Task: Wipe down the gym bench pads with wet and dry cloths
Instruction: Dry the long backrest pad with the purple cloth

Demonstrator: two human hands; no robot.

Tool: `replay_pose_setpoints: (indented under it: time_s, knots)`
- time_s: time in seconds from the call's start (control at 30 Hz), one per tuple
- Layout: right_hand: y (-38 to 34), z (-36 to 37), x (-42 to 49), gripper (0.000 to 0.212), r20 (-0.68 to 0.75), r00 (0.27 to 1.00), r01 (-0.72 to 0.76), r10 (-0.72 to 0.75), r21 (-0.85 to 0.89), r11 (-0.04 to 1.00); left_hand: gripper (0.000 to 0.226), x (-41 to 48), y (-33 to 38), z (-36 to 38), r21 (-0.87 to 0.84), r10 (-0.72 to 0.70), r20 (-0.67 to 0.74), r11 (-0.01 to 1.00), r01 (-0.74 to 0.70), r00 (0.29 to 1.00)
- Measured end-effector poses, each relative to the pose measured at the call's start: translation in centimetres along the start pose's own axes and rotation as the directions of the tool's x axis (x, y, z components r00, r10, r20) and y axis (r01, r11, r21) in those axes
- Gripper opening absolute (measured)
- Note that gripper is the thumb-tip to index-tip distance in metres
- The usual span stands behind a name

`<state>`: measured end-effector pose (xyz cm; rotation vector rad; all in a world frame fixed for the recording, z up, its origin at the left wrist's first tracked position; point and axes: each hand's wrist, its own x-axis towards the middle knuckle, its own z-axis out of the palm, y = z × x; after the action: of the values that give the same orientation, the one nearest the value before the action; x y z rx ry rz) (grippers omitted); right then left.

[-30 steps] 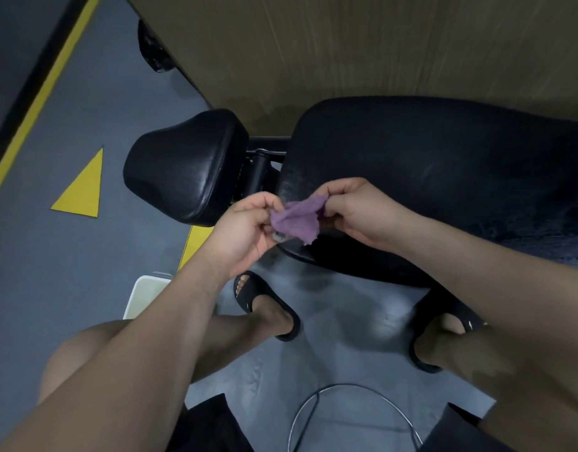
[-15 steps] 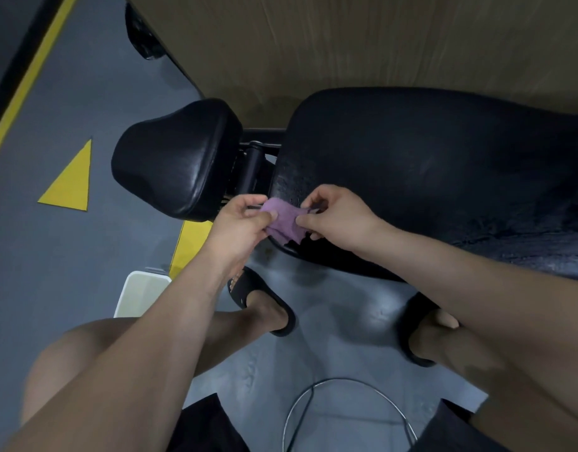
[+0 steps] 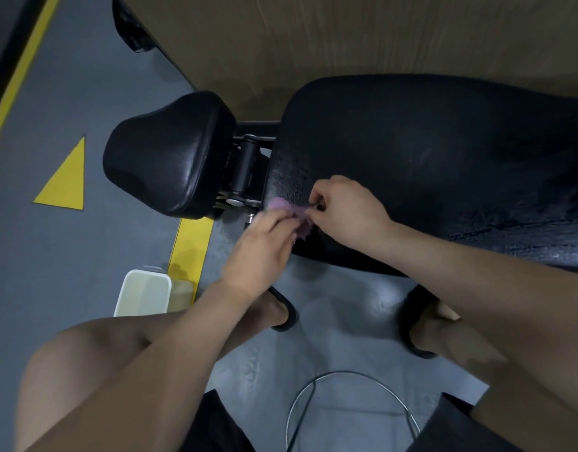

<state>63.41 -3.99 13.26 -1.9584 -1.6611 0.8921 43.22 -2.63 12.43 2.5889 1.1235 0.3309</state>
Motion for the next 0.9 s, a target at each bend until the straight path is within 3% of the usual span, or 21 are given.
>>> replay_pose_setpoints:
  time_s: [0.07,0.2,0.33,0.47,0.7,0.9]
  knots:
    - [0.2,-0.2,-0.2,0.013,-0.011,1.000,0.004,-0.004,-0.004,1.000,0.042,-1.1,-0.2,0.6,0.028,-0.023,0.068,0.999,0.021,0.997]
    - [0.5,-0.7,-0.7,0.015,-0.036,0.998,0.050,-0.053,-0.064,0.997,0.049,-0.9,-0.5,0.5,0.121,0.011,0.076,0.992,-0.020,0.997]
    - [1.6,-0.4,-1.1,0.023,-0.091,0.985,0.114,-0.145,-0.282,0.953,0.043,0.4,-1.1,0.8,0.139,0.062,0.049,0.988,-0.069,0.997]
    - [2.9,0.2,-1.4,0.039,-0.154,0.978,0.056,-0.139,-0.447,0.893,0.045,0.4,-1.0,1.6,0.101,-0.011,0.039,0.995,0.007,0.999]
    - [4.1,0.9,-1.7,0.049,-0.181,0.975,0.037,-0.130,-0.442,0.896,0.059,2.8,-1.4,2.6,0.188,-0.075,0.002,0.980,0.073,0.997]
    - [4.2,-0.1,-1.2,0.060,-0.175,0.981,-0.011,-0.081,-0.467,0.884,0.040,6.6,-1.0,1.7,0.247,-0.137,-0.036,0.959,0.142,0.990]
